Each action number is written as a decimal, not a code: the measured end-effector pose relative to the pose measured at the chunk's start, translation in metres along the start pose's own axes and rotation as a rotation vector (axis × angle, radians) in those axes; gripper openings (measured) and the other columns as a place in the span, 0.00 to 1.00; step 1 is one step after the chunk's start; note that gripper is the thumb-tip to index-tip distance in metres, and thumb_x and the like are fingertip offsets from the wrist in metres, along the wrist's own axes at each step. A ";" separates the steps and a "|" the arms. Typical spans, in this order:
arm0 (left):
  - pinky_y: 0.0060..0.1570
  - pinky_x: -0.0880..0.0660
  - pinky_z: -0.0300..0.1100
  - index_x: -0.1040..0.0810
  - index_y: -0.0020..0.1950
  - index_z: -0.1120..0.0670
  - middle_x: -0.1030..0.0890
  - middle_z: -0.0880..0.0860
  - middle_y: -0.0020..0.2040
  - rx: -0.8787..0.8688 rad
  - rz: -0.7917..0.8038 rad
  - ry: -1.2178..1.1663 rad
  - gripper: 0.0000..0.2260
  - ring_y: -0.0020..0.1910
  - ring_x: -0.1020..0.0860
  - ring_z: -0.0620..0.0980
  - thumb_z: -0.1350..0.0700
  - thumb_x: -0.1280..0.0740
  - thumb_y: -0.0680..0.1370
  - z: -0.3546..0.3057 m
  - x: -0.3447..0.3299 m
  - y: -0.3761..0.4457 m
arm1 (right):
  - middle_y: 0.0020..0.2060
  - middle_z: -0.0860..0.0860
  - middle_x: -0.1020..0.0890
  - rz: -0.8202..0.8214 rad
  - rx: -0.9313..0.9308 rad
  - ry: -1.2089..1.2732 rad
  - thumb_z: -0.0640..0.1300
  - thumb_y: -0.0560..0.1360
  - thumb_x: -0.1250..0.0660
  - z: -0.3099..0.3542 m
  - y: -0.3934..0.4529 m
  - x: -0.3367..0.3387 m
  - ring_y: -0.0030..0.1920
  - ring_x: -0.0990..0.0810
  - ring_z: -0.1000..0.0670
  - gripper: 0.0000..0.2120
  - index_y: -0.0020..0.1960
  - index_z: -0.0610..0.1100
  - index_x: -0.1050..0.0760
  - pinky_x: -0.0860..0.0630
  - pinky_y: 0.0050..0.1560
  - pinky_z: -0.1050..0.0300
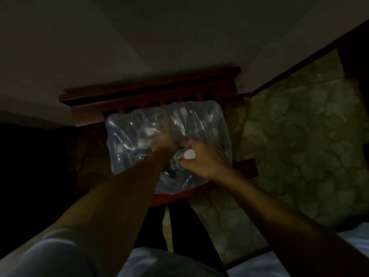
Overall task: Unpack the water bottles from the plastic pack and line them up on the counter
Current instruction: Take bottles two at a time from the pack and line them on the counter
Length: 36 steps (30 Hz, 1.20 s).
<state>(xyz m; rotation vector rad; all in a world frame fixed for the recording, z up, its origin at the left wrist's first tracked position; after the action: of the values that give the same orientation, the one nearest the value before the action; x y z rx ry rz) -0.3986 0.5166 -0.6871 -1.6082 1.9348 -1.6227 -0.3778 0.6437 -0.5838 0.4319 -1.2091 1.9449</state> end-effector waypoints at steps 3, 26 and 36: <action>0.69 0.31 0.58 0.40 0.78 0.55 0.30 0.64 0.72 -0.019 -0.041 -0.103 0.33 0.70 0.29 0.64 0.52 0.29 0.77 0.001 0.000 -0.015 | 0.45 0.56 0.22 0.024 -0.009 -0.016 0.56 0.69 0.29 -0.003 -0.002 0.002 0.46 0.25 0.54 0.17 0.56 0.52 0.24 0.34 0.39 0.61; 0.42 0.19 0.46 0.23 0.60 0.50 0.17 0.52 0.47 -0.150 -0.319 0.207 0.31 0.45 0.18 0.53 0.27 0.37 0.70 0.002 0.127 -0.159 | 0.48 0.51 0.23 -0.091 -0.005 0.005 0.55 0.74 0.33 0.046 -0.023 0.025 0.47 0.23 0.48 0.23 0.64 0.48 0.35 0.35 0.34 0.59; 0.42 0.21 0.44 0.22 0.53 0.48 0.17 0.49 0.47 -0.341 -0.596 0.207 0.22 0.42 0.19 0.49 0.33 0.30 0.69 -0.034 0.183 -0.215 | 0.42 0.52 0.21 -0.268 0.038 0.051 0.60 0.66 0.32 0.102 -0.035 0.095 0.40 0.23 0.51 0.15 0.44 0.51 0.28 0.32 0.32 0.59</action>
<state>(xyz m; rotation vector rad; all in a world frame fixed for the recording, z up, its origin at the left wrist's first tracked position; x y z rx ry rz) -0.3663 0.4303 -0.4180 -2.4243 2.0403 -1.7765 -0.4230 0.6055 -0.4528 0.5326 -1.0273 1.7399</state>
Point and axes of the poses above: each hand's wrist, its own y-axis towards the middle knuckle, its own x-axis out of the back of the hand, z = x × y, the point moved 1 cm from there along y, towards the middle knuckle
